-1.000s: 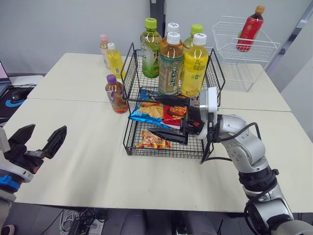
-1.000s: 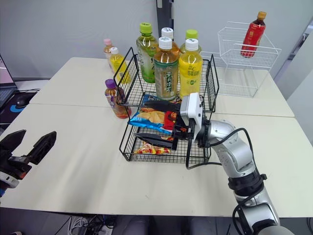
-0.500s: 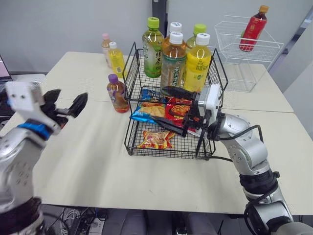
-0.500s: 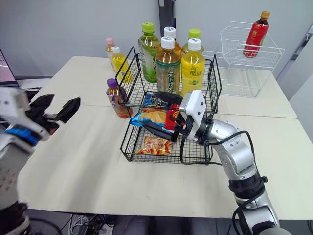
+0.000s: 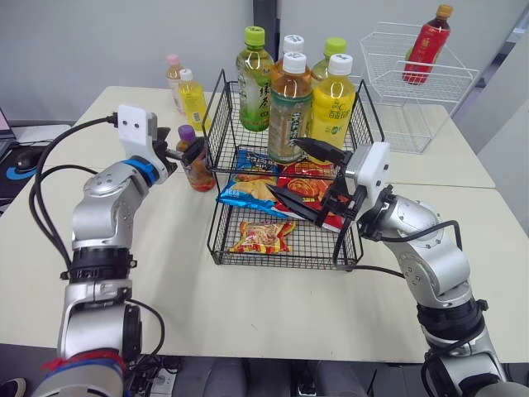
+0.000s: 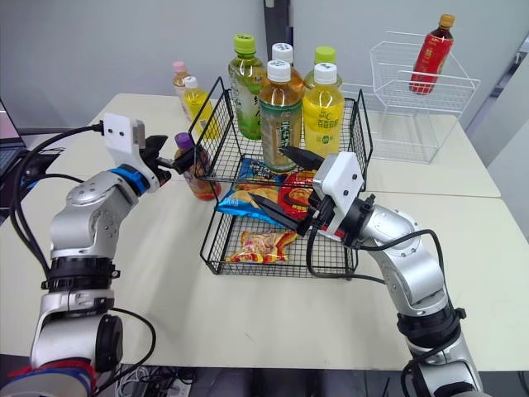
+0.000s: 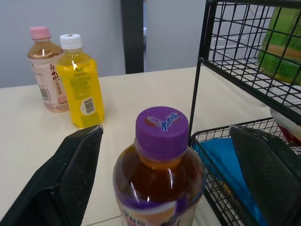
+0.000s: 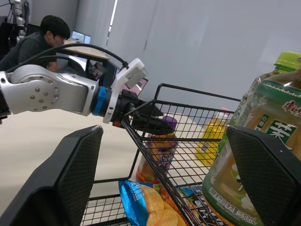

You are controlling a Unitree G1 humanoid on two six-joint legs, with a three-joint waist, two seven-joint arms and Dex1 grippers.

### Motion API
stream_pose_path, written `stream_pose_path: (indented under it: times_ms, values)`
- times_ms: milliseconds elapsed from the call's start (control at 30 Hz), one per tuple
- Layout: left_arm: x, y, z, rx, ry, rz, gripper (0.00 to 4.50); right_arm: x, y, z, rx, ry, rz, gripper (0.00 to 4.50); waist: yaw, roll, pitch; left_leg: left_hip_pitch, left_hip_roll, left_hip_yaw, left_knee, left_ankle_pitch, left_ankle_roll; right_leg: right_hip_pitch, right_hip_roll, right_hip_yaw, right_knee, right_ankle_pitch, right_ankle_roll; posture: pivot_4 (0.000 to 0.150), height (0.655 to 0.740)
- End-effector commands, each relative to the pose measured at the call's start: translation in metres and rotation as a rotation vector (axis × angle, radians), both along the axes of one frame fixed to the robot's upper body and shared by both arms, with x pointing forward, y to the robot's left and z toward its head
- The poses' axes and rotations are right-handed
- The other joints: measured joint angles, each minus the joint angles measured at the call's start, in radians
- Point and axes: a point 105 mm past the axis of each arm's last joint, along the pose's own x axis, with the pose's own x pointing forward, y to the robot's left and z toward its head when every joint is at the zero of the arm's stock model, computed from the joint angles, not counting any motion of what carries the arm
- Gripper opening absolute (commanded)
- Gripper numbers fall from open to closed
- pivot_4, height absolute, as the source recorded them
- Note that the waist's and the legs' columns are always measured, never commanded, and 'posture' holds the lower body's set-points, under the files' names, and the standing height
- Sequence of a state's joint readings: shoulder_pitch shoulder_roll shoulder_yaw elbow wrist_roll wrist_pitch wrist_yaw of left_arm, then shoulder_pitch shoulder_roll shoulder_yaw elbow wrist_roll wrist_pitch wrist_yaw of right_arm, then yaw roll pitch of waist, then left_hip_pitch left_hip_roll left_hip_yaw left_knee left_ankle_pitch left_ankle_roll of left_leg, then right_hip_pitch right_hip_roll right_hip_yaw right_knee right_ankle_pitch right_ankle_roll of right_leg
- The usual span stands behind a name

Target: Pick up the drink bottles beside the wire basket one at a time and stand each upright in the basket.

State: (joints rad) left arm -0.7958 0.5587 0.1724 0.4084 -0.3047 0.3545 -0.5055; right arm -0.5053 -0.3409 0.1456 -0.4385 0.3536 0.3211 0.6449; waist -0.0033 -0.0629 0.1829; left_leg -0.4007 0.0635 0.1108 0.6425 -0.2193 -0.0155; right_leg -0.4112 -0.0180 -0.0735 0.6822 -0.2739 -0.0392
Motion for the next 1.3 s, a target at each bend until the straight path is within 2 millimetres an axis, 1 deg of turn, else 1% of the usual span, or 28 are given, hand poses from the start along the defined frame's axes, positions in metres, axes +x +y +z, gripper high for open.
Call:
stream_pose_path:
  times_ms: [33,233,333,367,467,533,600,700,800,833,900,1000,1100,1167,1233,1300]
  values:
    - [0.010,-0.003,0.011,0.042,-0.050,-0.005,4.47,-0.007,-0.003,0.010,0.018,-0.044,-0.013,4.50,0.000,0.000,0.000,0.000,0.000,0.000,0.000,0.000,0.000,0.000,0.000,0.000,0.000,0.000,0.000,0.150,0.7400]
    - [0.022,-0.006,0.010,0.054,-0.056,-0.018,4.47,-0.009,-0.006,0.012,0.014,-0.047,-0.027,4.50,-0.001,0.000,0.000,0.000,0.000,0.000,0.000,0.000,0.000,0.000,0.000,0.000,0.000,0.000,0.000,0.150,0.7400]
    - [0.024,-0.007,0.010,0.054,-0.061,-0.023,3.89,-0.009,-0.007,0.012,0.012,-0.050,-0.028,4.50,0.000,0.000,0.000,0.000,0.000,0.000,0.000,0.000,0.000,0.000,0.000,0.000,0.000,0.000,0.000,0.150,0.7400]
    - [0.025,-0.007,0.010,0.055,-0.062,-0.024,3.51,-0.009,-0.007,0.012,0.011,-0.051,-0.028,4.50,0.000,0.000,0.000,0.000,0.000,0.000,0.000,0.000,0.000,0.000,0.000,0.000,0.000,0.000,0.000,0.150,0.7400]
    - [0.027,-0.004,0.010,0.057,-0.065,-0.006,2.70,-0.009,-0.007,0.012,0.011,-0.054,-0.029,4.50,-0.001,0.000,0.000,0.000,0.000,0.000,0.000,0.000,0.000,0.000,0.000,0.000,0.000,0.000,0.000,0.150,0.7400]
    - [0.027,0.000,0.008,0.064,-0.058,0.014,2.00,-0.009,-0.007,0.012,0.012,-0.055,-0.030,4.50,-0.001,0.000,0.000,0.000,0.000,0.000,0.000,0.000,0.000,0.000,0.000,-0.001,0.000,0.000,0.000,0.150,0.7400]
    - [0.027,0.004,0.005,0.069,-0.049,0.027,1.44,-0.009,-0.007,0.012,0.012,-0.055,-0.030,4.50,-0.002,0.000,0.000,0.000,0.000,0.000,0.000,0.000,0.000,0.000,0.000,0.000,0.000,0.000,0.000,0.150,0.7400]
    - [0.026,0.011,0.003,0.071,-0.046,0.046,1.38,-0.009,-0.007,0.011,0.010,-0.054,-0.030,4.50,-0.003,0.000,0.000,0.000,0.000,0.000,0.000,0.000,0.000,0.000,0.000,0.000,0.000,0.000,0.000,0.150,0.7400]
    - [0.024,0.019,0.006,0.071,-0.054,0.064,1.38,-0.009,-0.006,0.011,0.011,-0.055,-0.028,4.50,-0.006,0.000,0.000,0.000,0.000,0.000,0.000,0.000,0.000,0.000,0.000,0.000,0.000,0.000,0.000,0.150,0.7400]
    - [0.021,0.020,0.011,0.073,-0.069,0.055,1.38,-0.009,-0.006,0.011,0.015,-0.056,-0.026,4.50,-0.007,0.000,0.000,0.000,0.000,0.000,0.000,0.000,0.000,0.000,0.000,-0.001,0.000,0.000,0.000,0.150,0.7400]
    - [0.015,0.020,0.028,0.040,-0.125,0.022,1.38,-0.009,-0.006,0.013,0.030,-0.062,-0.026,4.50,-0.016,0.000,0.000,0.000,0.001,0.000,0.000,0.000,0.000,0.000,0.000,0.000,0.000,0.000,0.000,0.150,0.7400]
    - [0.000,0.028,0.061,0.037,-0.204,-0.002,1.38,-0.009,-0.007,0.016,0.040,-0.072,-0.025,4.50,-0.028,0.000,0.001,-0.001,0.001,0.000,0.000,0.001,-0.001,-0.002,0.000,0.000,0.000,0.000,0.000,0.150,0.7400]
    - [-0.021,0.035,0.106,0.094,-0.286,-0.028,1.38,-0.009,-0.009,0.018,0.053,-0.087,-0.032,4.50,-0.029,-0.001,0.001,-0.006,0.001,0.000,0.000,0.002,-0.004,-0.007,0.001,-0.001,0.001,0.000,0.000,0.150,0.7400]
    - [-0.034,0.031,0.134,0.109,-0.328,-0.071,1.38,-0.010,-0.008,0.020,0.062,-0.102,-0.030,4.50,-0.025,-0.001,0.001,-0.011,0.001,0.000,0.001,0.003,-0.004,-0.012,0.001,-0.001,0.001,0.000,0.000,0.150,0.7400]
    - [-0.048,0.021,0.162,0.088,-0.365,-0.139,1.38,-0.011,-0.007,0.023,0.071,-0.126,-0.031,4.50,-0.019,-0.001,0.001,-0.014,0.000,-0.002,0.002,0.003,-0.004,-0.012,0.000,-0.002,0.000,0.002,-0.004,0.150,0.7400]
    - [-0.060,0.011,0.184,0.060,-0.391,-0.213,1.38,-0.011,-0.008,0.025,0.087,-0.138,-0.031,4.50,-0.007,-0.001,0.001,-0.015,0.000,-0.003,0.003,0.003,-0.004,-0.012,0.000,-0.003,-0.001,0.003,-0.004,0.150,0.7400]
